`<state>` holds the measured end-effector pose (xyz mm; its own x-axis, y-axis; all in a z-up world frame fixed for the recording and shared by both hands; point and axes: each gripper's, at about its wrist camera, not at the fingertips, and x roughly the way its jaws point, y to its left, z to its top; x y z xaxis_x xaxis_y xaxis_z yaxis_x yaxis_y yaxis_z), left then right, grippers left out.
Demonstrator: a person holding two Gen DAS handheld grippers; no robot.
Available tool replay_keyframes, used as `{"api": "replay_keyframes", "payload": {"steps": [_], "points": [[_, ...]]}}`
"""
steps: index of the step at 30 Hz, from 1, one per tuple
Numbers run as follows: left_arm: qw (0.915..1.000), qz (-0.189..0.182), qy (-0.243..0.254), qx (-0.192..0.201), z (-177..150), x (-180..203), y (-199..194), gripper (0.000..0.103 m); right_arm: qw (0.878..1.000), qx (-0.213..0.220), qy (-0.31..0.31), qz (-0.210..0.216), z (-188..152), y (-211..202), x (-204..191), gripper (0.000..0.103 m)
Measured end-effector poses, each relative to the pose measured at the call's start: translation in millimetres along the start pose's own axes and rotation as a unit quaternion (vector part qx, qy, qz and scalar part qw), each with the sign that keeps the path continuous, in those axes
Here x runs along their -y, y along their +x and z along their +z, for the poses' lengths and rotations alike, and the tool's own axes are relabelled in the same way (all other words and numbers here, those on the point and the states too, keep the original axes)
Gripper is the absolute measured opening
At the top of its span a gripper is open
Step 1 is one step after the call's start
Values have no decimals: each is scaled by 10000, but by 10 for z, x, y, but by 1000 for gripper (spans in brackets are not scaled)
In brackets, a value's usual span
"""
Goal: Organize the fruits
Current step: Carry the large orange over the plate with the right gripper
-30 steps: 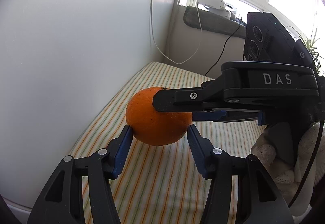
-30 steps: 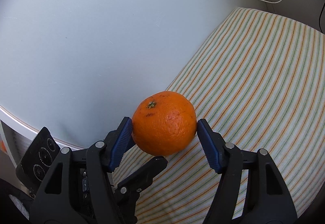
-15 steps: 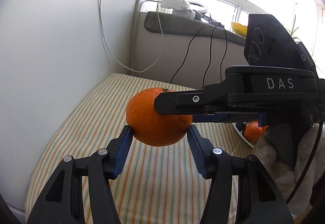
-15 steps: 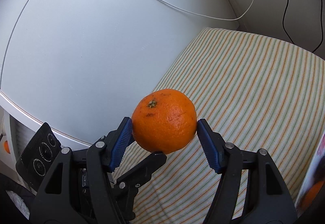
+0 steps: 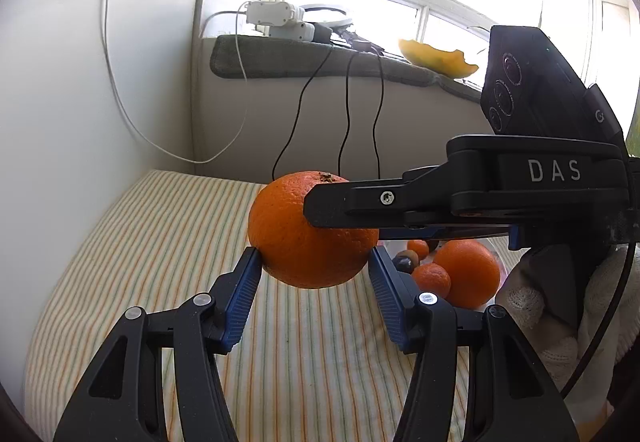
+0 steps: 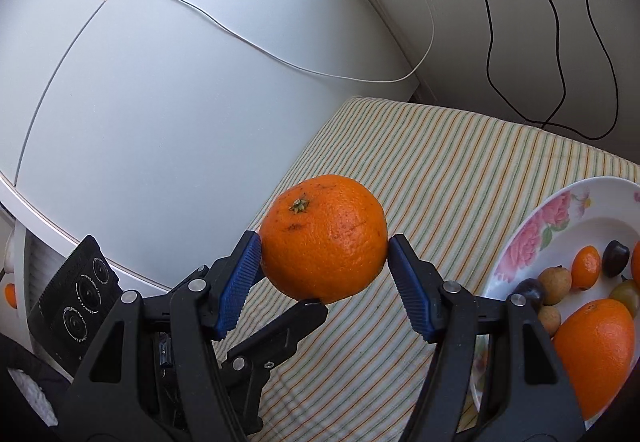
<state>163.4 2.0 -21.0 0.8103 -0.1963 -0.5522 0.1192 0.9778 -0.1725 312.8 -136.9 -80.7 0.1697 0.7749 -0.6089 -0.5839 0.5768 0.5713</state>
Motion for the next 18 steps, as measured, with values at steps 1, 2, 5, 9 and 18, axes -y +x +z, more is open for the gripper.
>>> {"api": "replay_keyframes", "payload": {"steps": [1, 2, 5, 9, 18], "points": [[10000, -41, 21, -10, 25, 44, 32, 55, 10000, 27, 19, -22, -7, -29, 9, 69], [10000, -85, 44, -16, 46, 83, 61, 55, 10000, 55, 40, -52, -5, -64, 17, 69], [9997, -207, 94, -41, 71, 200, 111, 55, 9998, 130, 87, -153, -18, -138, 34, 69], [9991, -373, 149, -107, 98, 338, 195, 55, 9993, 194, 153, -283, -53, -232, 27, 69], [9967, -730, 208, -288, 98, 640, 368, 55, 9971, 277, 312, -639, -139, -426, -40, 69]]}}
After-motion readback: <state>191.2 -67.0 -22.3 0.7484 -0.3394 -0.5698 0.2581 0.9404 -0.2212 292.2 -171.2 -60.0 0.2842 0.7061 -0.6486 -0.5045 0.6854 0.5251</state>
